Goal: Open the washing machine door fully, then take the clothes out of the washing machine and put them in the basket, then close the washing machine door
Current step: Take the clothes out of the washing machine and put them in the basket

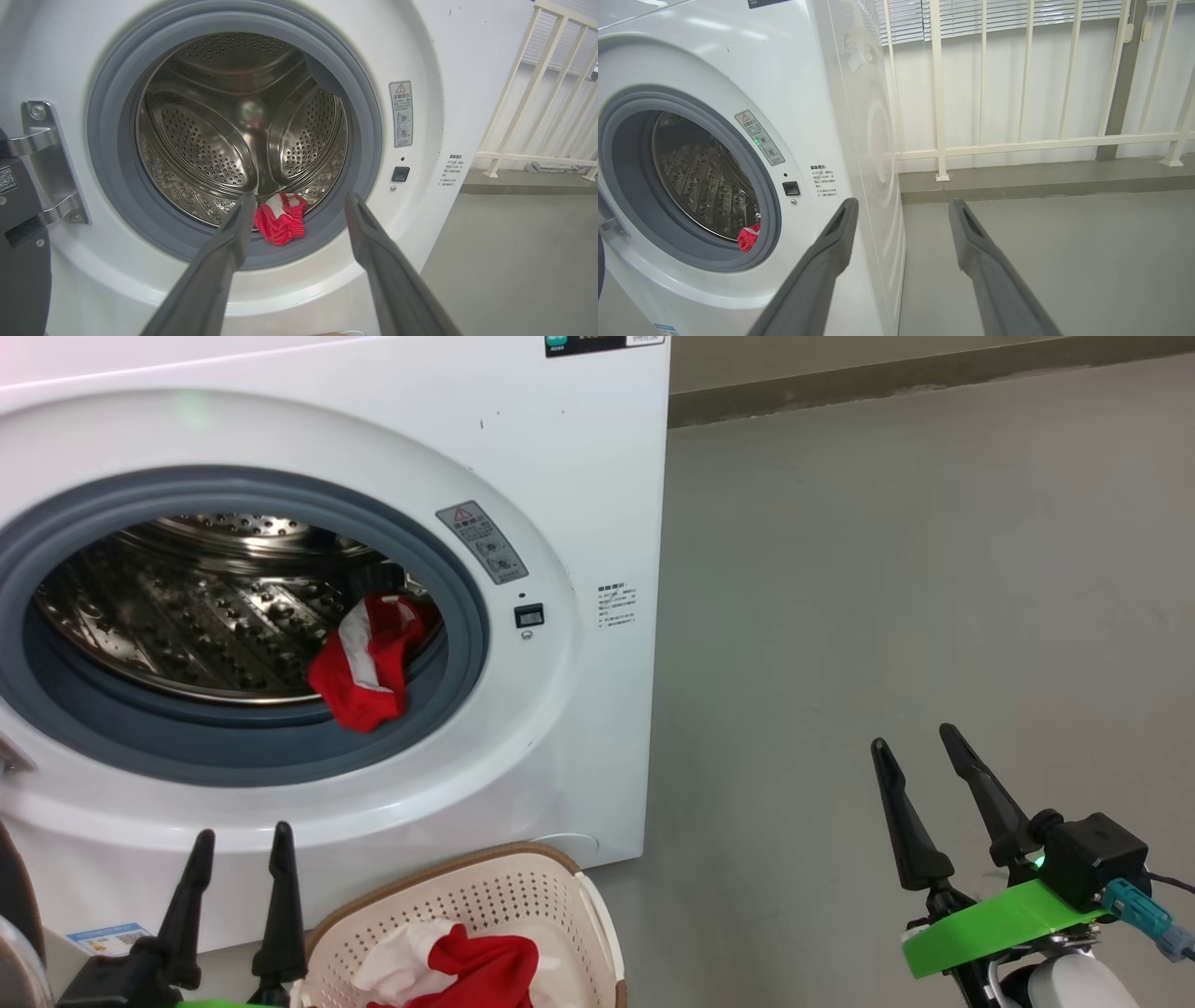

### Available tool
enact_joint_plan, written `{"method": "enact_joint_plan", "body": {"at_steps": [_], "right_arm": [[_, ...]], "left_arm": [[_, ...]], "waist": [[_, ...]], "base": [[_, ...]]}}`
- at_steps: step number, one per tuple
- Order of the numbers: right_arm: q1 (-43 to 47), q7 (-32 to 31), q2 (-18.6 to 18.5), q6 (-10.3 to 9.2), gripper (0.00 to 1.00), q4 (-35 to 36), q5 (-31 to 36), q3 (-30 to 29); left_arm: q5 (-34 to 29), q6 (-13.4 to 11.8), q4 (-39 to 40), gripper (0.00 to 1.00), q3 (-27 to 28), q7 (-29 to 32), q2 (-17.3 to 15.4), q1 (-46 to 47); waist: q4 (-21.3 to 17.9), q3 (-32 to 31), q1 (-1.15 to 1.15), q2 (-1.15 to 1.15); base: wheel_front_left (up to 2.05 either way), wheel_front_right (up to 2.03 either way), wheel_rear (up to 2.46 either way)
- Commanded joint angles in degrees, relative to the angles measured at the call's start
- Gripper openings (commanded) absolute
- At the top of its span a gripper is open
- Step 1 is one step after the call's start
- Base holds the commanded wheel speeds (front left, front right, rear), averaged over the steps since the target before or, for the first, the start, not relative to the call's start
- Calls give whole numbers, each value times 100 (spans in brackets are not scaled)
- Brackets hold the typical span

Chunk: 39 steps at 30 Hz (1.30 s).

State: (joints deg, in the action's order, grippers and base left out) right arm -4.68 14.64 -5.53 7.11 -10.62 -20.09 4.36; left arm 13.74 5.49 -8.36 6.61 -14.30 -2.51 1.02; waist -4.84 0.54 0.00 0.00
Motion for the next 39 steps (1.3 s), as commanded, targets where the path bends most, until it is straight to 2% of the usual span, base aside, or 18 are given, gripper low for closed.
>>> {"method": "enact_joint_plan", "body": {"at_steps": [1, 9, 19, 26, 39], "right_arm": [[-54, 36, -79, 37, 100, 170, 50, 112], [4, 36, -112, 37, 100, 167, 56, 159], [-173, 36, -135, 37, 100, 233, 88, 154], [-392, 36, -151, 37, 100, 290, 118, 151], [-913, 36, -55, 37, 100, 449, 207, 243]], "left_arm": [[-38, -21, 123, 100, 134, -70, -38, 122], [-6, -49, -91, 100, 54, -70, -37, 308], [20, 23, -539, 100, 191, -70, -39, 1032], [-27, 75, -970, 100, 304, -70, -72, 1910], [-219, 151, -2087, 100, 413, -70, -454, 3824]], "waist": [[7, 0, 0, 0], [76, 85, 0, 0], [115, 610, 0, 0], [113, 1120, 0, 0], [3, 2125, 0, 0]], "base": [[0, 0, 0], [0, 0, 0], [0, 0, 0], [0, 0, 0], [0, 0, 0]]}}
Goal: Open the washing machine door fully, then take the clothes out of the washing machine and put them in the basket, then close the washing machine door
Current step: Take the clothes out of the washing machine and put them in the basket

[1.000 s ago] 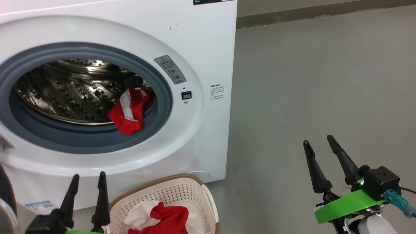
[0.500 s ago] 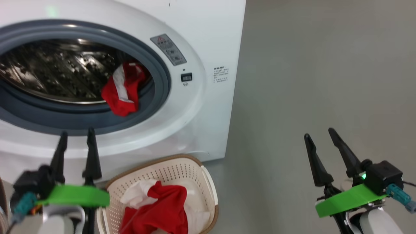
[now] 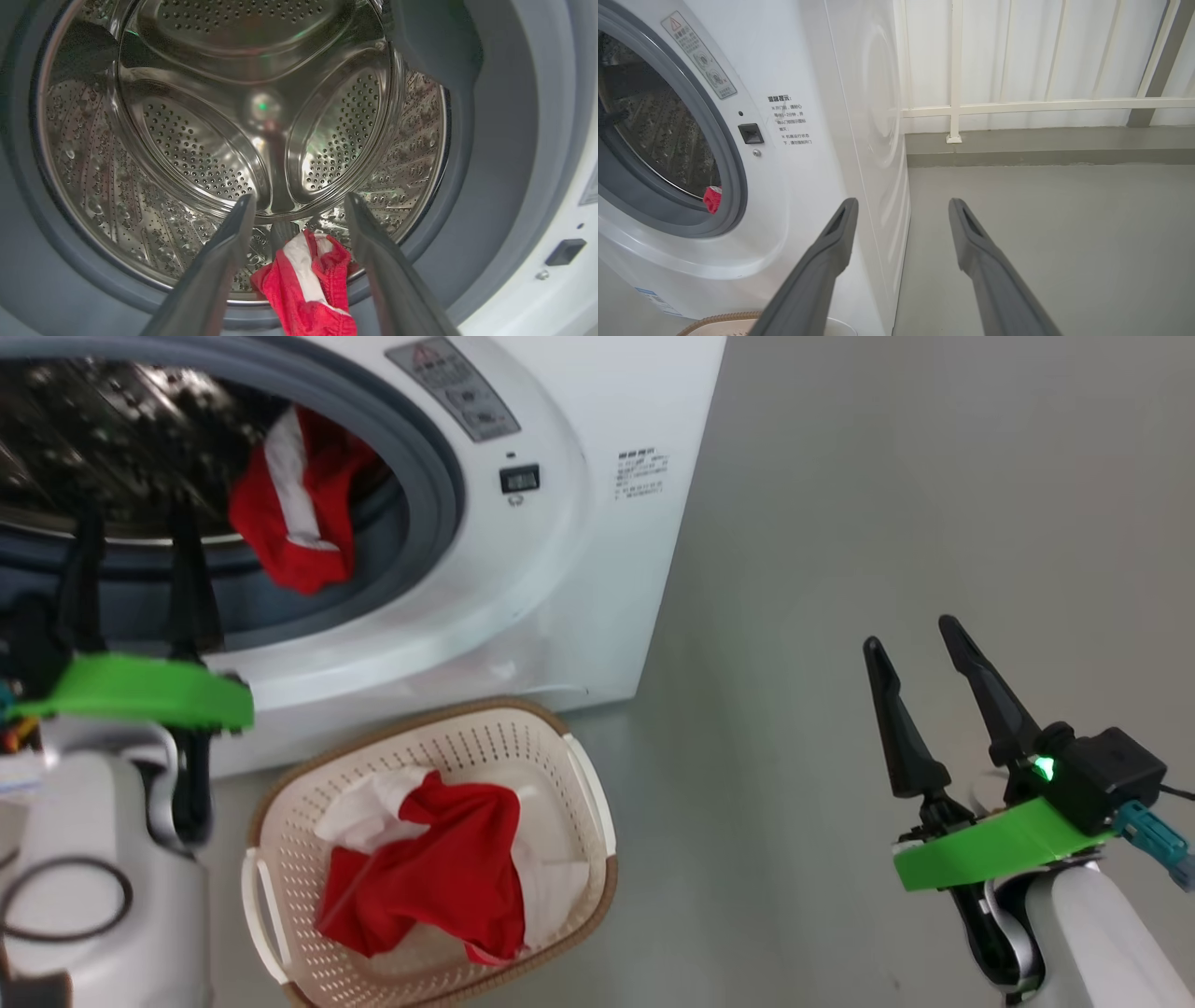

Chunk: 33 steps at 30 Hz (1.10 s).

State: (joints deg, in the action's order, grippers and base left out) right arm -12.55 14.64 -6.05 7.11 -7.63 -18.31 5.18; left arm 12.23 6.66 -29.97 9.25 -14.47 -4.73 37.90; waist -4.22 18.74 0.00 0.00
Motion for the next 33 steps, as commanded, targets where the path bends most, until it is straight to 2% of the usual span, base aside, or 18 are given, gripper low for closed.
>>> {"method": "enact_joint_plan", "body": {"at_steps": [1, 6, 13, 24, 33], "right_arm": [[-166, 36, 2, 37, 100, 159, 36, 165], [-322, 36, 41, 37, 100, 220, 69, 184], [-508, 36, 120, 37, 100, 315, 109, 383], [-492, 36, 112, 37, 100, 209, 105, 496], [-463, 36, 154, 37, 100, 107, 0, 589]], "left_arm": [[-54, 38, -1, 100, 162, -52, -231, 267], [-149, 50, -457, 100, 112, -52, -342, 763], [-118, 41, -1783, 100, 57, 26, -507, 1744], [-74, 53, -3490, 100, -201, 1218, -669, 2892], [-156, -45, -4152, 100, -418, 2071, -754, 3053]], "waist": [[-73, 361, 0, 0], [-131, 574, 0, 0], [-199, 779, 0, 0], [-313, 732, 0, 0], [-492, 668, 0, 0]], "base": [[0, 0, 0], [0, 0, 0], [0, 0, 0], [0, 0, 0], [0, 0, 0]]}}
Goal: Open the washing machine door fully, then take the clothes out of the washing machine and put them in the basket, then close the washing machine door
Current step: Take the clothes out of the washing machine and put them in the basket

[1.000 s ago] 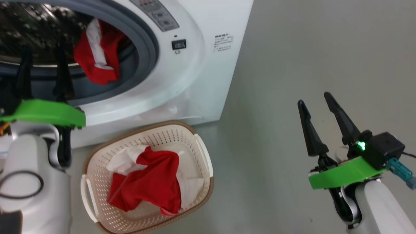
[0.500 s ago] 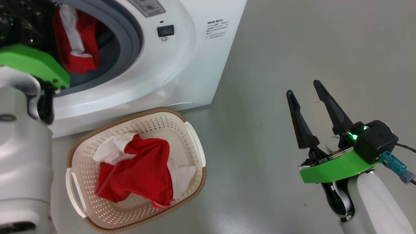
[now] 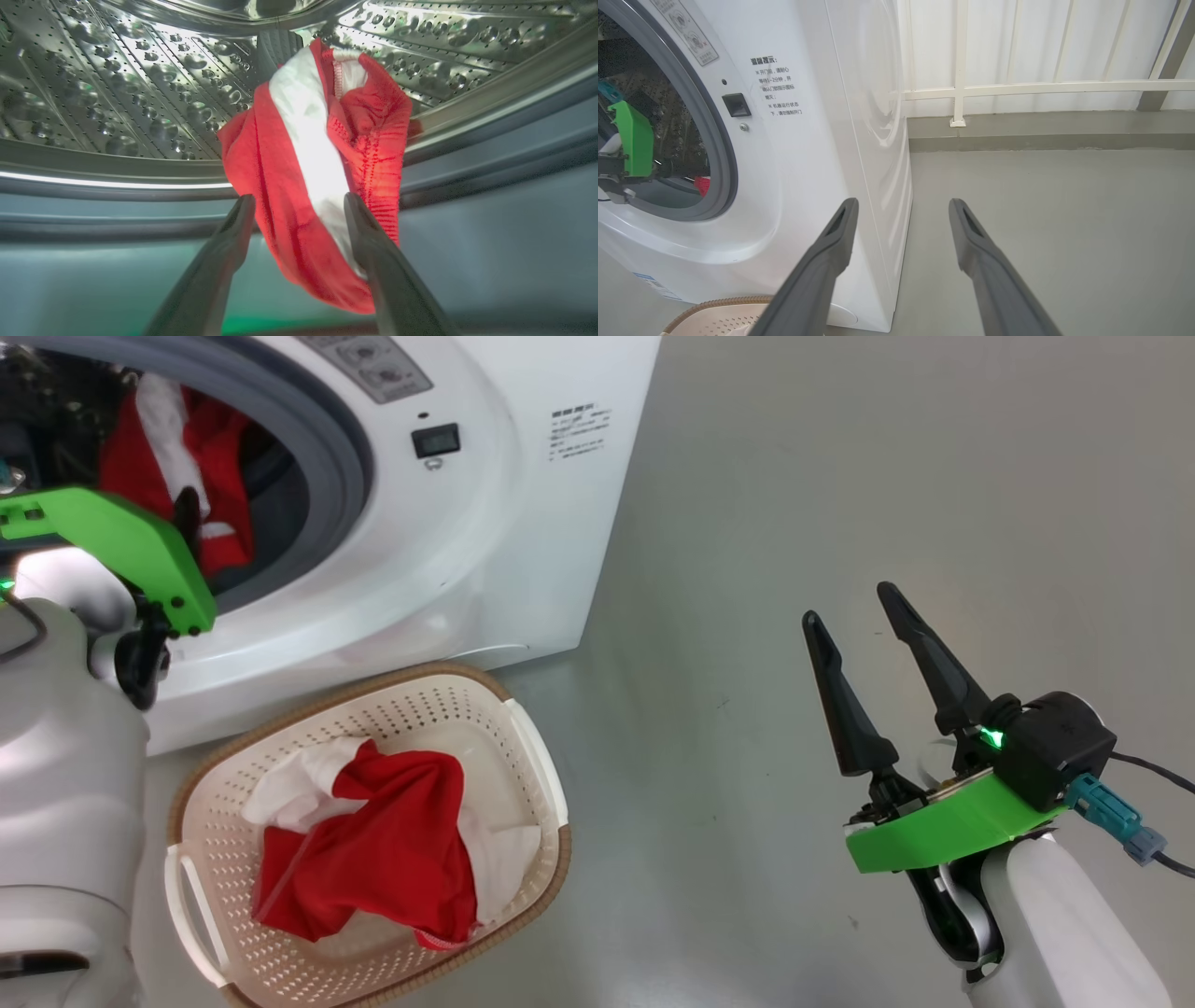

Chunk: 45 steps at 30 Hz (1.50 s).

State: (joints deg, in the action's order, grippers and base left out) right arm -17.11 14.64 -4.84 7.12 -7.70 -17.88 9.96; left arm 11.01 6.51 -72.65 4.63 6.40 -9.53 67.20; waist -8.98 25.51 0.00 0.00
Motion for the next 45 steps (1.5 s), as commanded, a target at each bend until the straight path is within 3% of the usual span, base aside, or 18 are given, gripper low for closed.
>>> {"method": "enact_joint_plan", "body": {"at_steps": [1, 10, 15, 16, 18, 19, 23, 25, 35, 45], "right_arm": [[-3, 36, 37, 36, 100, 97, -60, 120], [-15, 36, 74, 36, 100, 62, -141, 158], [-32, 36, 85, 36, 100, 60, -163, 162], [-38, 36, 87, 36, 100, 58, -167, 166], [-44, 36, 90, 36, 100, 53, -174, 164], [-43, 36, 92, 36, 100, 46, -176, 163], [-51, 36, 94, 36, 100, 7, -188, 160], [-71, 36, 94, 36, 100, 36, -213, 146], [-6, 36, 48, 36, 100, 97, -220, 87], [102, 36, -7, 36, 100, 79, -187, 43]], "left_arm": [[-41, -40, 89, 100, 25, 57, -290, 122], [-171, -270, -30, 100, -186, 415, -422, 48], [-176, -243, -64, 100, -271, 637, -451, 24], [-175, -222, -68, 78, -289, 667, -454, 22], [-143, -188, -70, 20, -297, 629, -439, 22], [-145, -174, -67, 0, -317, 586, -433, 21], [-141, -176, -10, 0, -353, 325, -412, 7], [-26, -122, 180, 0, -295, -256, -349, -33], [231, 39, 410, 0, -257, -1733, -284, -487], [289, -79, 1122, 0, -175, -2134, -292, -988]], "waist": [[-34, -7, 0, 0], [-165, 49, 0, 0], [-197, 91, 0, 0], [-201, 99, 0, 0], [-201, 109, 0, 0], [-198, 111, 0, 0], [-179, 103, 0, 0], [-153, 80, 0, 0], [-28, -153, 0, 0], [100, -408, 0, 0]], "base": [[0, 0, 0], [0, 0, 0], [0, 0, 0], [0, 0, 0], [0, 0, 0], [0, 0, 0], [0, 0, 0], [0, 0, 0], [0, 0, 0], [0, 0, 0]]}}
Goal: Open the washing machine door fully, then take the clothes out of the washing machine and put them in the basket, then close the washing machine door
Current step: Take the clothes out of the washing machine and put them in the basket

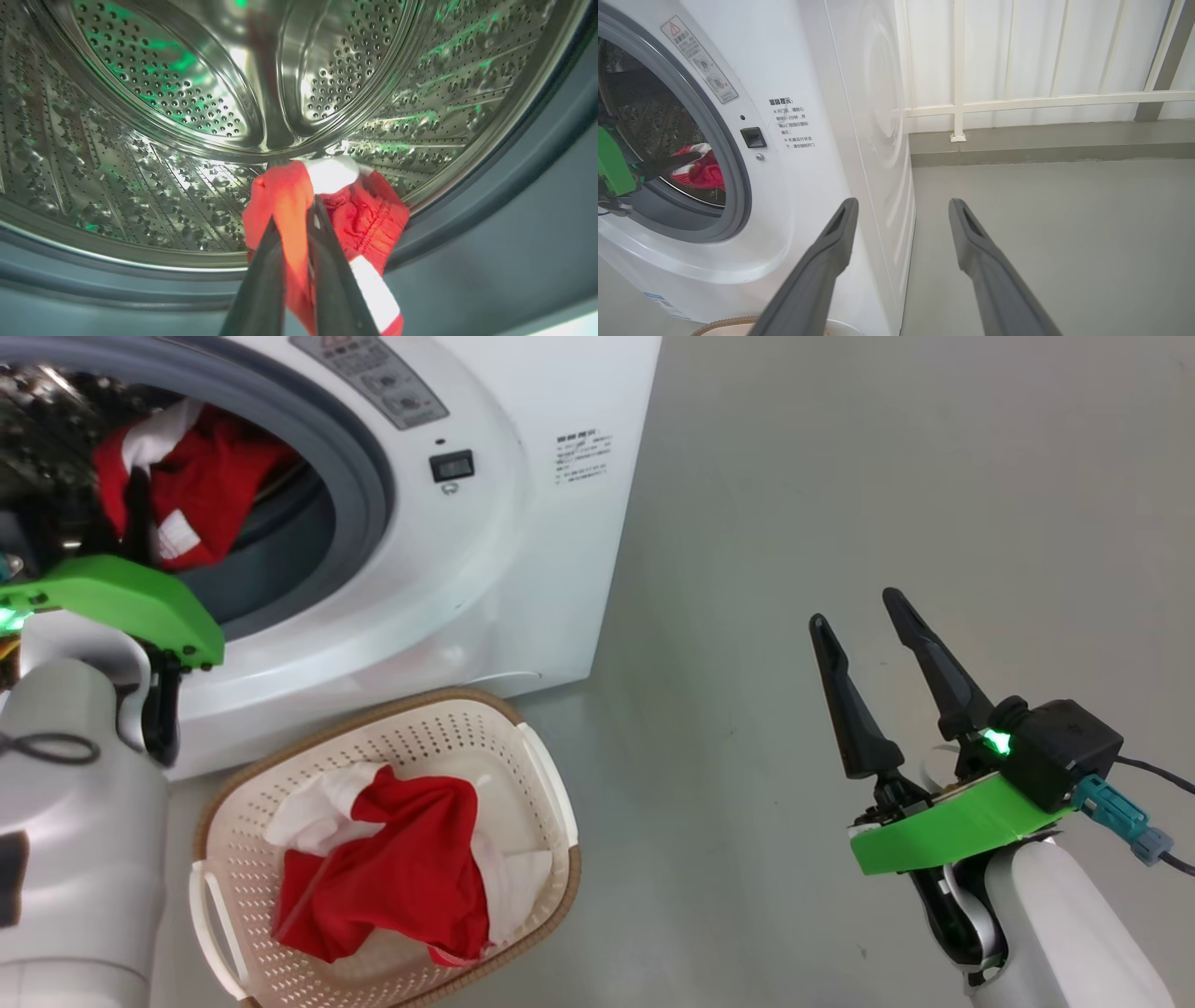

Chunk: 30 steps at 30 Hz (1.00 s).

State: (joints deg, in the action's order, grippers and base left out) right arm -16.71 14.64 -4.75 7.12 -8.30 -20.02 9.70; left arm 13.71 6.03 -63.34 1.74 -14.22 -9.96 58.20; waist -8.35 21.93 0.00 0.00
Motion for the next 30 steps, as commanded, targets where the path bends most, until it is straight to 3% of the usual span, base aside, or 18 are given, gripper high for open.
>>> {"method": "enact_joint_plan", "body": {"at_steps": [1, 11, 30], "right_arm": [[70, 36, -21, 36, 100, 143, 34, 63], [173, 36, -68, 36, 100, 88, 57, 68], [376, 36, -126, 36, 100, 35, 101, 84]], "left_arm": [[64, -31, 355, 0, 167, -73, -227, -165], [313, 53, 2015, 0, 629, -77, 17, -1398], [73, -102, 4385, 0, 939, -77, 427, -3029]], "waist": [[54, -80, 0, 0], [193, -506, 0, 0], [300, -1188, 0, 0]], "base": [[0, 0, 0], [0, 0, 0], [0, 0, 0]]}}
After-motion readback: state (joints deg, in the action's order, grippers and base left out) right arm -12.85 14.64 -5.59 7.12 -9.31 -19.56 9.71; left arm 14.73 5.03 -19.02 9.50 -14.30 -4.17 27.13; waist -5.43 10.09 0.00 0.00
